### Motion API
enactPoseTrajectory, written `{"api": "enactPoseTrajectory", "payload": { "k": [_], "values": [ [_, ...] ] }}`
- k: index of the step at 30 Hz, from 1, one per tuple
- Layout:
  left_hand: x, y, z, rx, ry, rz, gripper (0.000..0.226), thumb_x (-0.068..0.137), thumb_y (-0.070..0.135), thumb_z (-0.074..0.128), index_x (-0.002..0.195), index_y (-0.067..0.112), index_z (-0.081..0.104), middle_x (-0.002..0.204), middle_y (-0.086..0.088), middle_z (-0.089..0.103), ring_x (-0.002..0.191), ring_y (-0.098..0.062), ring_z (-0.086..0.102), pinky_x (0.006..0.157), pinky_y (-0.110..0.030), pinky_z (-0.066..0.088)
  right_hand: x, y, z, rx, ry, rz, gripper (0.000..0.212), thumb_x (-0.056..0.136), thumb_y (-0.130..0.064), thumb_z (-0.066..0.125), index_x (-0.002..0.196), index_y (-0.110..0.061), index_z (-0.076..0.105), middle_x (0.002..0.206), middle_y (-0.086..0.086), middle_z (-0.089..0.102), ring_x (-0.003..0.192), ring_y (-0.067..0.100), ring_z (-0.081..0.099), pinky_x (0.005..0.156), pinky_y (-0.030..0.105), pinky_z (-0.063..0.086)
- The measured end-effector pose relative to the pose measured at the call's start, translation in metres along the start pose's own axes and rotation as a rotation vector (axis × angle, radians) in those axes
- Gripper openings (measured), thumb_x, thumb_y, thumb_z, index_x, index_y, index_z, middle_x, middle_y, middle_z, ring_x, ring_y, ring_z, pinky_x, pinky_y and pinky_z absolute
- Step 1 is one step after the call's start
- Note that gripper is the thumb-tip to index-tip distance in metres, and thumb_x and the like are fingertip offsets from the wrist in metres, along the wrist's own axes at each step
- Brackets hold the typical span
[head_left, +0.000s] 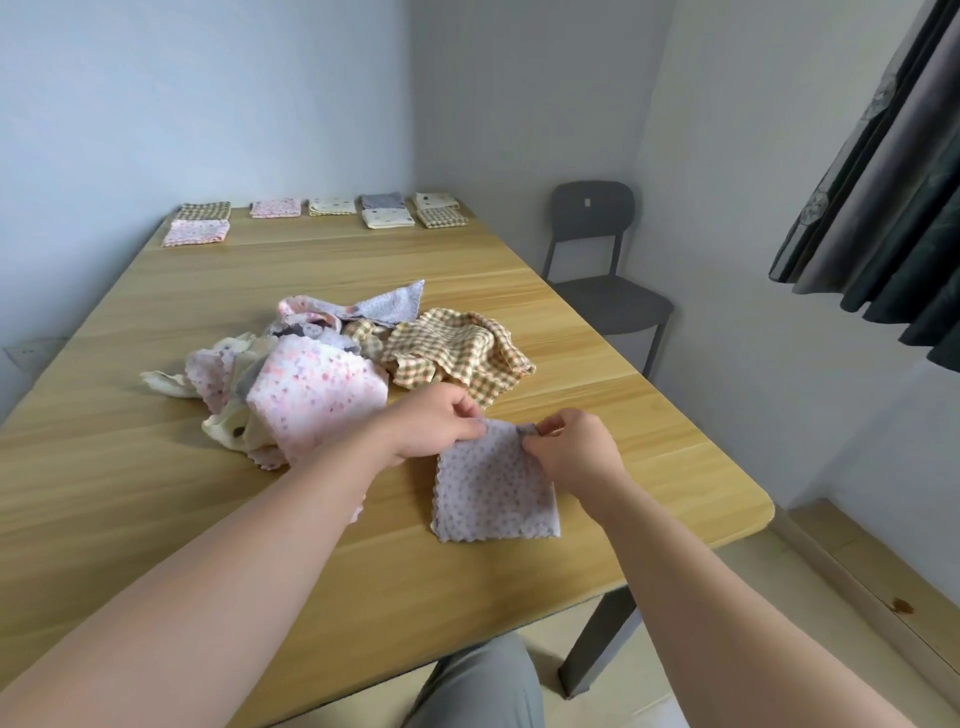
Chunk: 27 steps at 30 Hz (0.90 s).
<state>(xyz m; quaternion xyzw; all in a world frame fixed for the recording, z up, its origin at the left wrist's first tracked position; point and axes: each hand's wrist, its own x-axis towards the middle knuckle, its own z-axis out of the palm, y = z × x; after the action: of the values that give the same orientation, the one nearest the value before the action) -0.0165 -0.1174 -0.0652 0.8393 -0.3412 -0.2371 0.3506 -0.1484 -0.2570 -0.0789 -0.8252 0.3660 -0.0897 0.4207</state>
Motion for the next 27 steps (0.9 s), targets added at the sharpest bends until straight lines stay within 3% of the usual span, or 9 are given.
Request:
{"api": "enactPoseTrajectory", "payload": {
  "k": [4,6,8,10,14,17,20,25,27],
  "values": [
    [0.02,0.006,-0.008,-0.17,0.053,-0.03,0.016,0.09,0.019,0.076,0.105,0.025,0.073,0.109,0.002,0.073,0.108,-0.01,0.067,0.1,-0.029,0.05,0.034,-0.001,-0.031,0.323,-0.139,0.044,0.028,0.088,-0.015,0.074,0.114,-0.016,0.066,0.102,0.005,0.072,0.094,0.022,0.068,0.077,0.038,0.058],
    [0.026,0.019,-0.01,-0.179,0.119,-0.035,0.018,0.089,0.022,0.078,0.105,0.028,0.077,0.104,0.012,0.073,0.103,0.003,0.066,0.089,-0.013,0.047,0.051,0.0,-0.051,0.337,-0.208,-0.007,0.02,0.088,-0.015,0.075,0.107,-0.017,0.072,0.1,0.004,0.075,0.095,0.022,0.07,0.074,0.032,0.055],
    [0.033,0.043,-0.015,-0.187,0.204,-0.053,0.013,0.086,0.028,0.081,0.098,0.029,0.079,0.093,0.012,0.077,0.093,0.003,0.069,0.084,-0.013,0.048,0.063,-0.007,-0.08,0.336,-0.265,-0.036,0.005,0.089,-0.017,0.075,0.093,-0.018,0.076,0.097,0.007,0.076,0.089,0.021,0.07,0.068,0.027,0.05],
    [0.031,0.069,-0.021,-0.205,0.242,-0.054,0.01,0.084,0.031,0.082,0.093,0.027,0.078,0.088,0.009,0.078,0.087,-0.003,0.071,0.084,-0.019,0.05,0.067,-0.019,-0.106,0.356,-0.278,-0.056,0.015,0.09,-0.025,0.074,0.093,-0.01,0.076,0.101,0.014,0.075,0.082,0.02,0.065,0.069,0.029,0.048],
    [0.026,0.154,-0.039,-0.315,0.206,-0.055,0.006,0.09,0.02,0.076,0.093,0.016,0.072,0.076,0.006,0.071,0.063,0.002,0.059,0.06,-0.009,0.043,0.061,-0.06,-0.189,0.346,-0.266,-0.104,0.027,0.094,-0.034,0.069,0.09,-0.009,0.075,0.097,0.01,0.075,0.083,0.017,0.067,0.073,0.028,0.049],
    [0.01,0.24,-0.063,-0.444,0.155,-0.066,0.003,0.094,0.016,0.07,0.094,0.013,0.069,0.083,0.004,0.069,0.08,-0.003,0.062,0.08,-0.018,0.045,0.044,-0.104,-0.276,0.35,-0.243,-0.148,0.017,0.094,-0.028,0.07,0.086,-0.014,0.076,0.078,-0.004,0.073,0.07,0.004,0.063,0.068,0.019,0.048],
    [-0.002,0.317,-0.075,-0.572,0.158,-0.057,0.006,0.097,0.017,0.066,0.091,0.015,0.066,0.076,0.015,0.065,0.078,0.004,0.059,0.084,-0.022,0.041,0.026,-0.138,-0.351,0.33,-0.155,-0.2,0.012,0.094,-0.028,0.071,0.086,-0.021,0.076,0.074,-0.014,0.07,0.064,-0.006,0.06,0.068,0.016,0.048],
    [-0.01,0.42,-0.064,-0.735,0.196,0.028,0.006,0.094,0.02,0.069,0.098,0.015,0.068,0.085,0.012,0.072,0.085,0.002,0.065,0.079,-0.013,0.047,0.013,-0.161,-0.448,0.273,-0.026,-0.291,0.012,0.097,-0.035,0.065,0.094,-0.025,0.07,0.086,-0.012,0.071,0.076,0.001,0.063,0.074,0.026,0.051],
    [-0.007,0.443,-0.053,-0.891,0.142,0.029,0.029,0.088,0.022,0.077,0.112,0.007,0.07,0.104,-0.004,0.076,0.102,-0.013,0.07,0.089,-0.024,0.053,0.016,-0.157,-0.47,0.214,-0.013,-0.326,0.015,0.101,-0.036,0.058,0.102,-0.024,0.066,0.093,-0.01,0.07,0.086,0.007,0.065,0.079,0.03,0.053]
  ]
}}
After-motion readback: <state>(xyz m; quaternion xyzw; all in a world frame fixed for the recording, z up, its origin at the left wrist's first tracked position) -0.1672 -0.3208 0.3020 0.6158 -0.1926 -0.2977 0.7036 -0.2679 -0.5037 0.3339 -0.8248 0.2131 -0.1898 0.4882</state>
